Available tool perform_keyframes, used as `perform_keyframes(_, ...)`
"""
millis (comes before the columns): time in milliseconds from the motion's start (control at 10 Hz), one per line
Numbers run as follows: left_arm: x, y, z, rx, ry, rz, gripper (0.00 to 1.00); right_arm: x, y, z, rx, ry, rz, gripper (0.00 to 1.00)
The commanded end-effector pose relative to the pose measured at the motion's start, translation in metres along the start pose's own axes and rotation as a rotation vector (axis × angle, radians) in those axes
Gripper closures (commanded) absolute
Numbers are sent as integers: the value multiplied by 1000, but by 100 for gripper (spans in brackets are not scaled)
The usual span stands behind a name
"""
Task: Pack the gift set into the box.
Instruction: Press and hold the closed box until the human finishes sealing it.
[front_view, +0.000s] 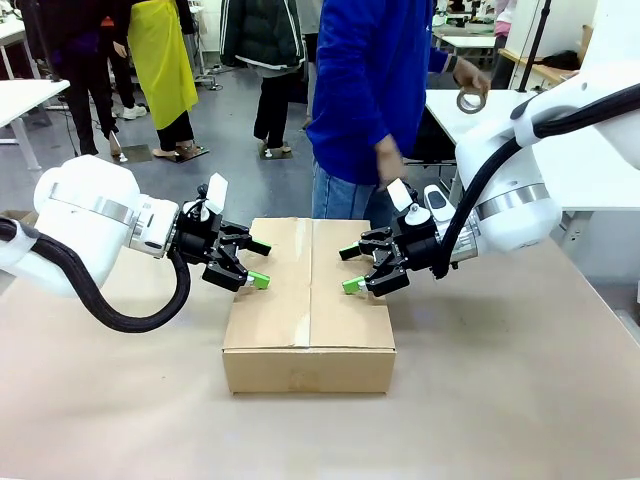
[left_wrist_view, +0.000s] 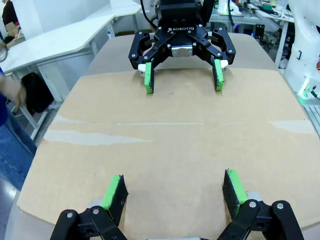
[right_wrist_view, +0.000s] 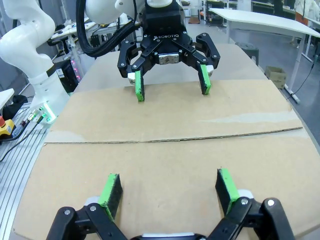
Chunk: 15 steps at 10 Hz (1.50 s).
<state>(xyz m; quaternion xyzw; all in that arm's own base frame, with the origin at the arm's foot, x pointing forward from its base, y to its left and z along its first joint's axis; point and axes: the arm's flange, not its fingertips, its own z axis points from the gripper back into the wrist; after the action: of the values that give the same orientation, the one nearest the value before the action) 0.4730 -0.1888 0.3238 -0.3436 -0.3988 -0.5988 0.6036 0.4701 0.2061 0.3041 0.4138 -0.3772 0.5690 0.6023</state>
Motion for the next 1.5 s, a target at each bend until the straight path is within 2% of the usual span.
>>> perform_keyframes(0,0,-1,1,8,13,-4,0,-1,0,0,-2,4,-2,0)
perform_keyframes(1400,0,-1,1,8,13,-4,0,-1,0,0,-2,4,-2,0)
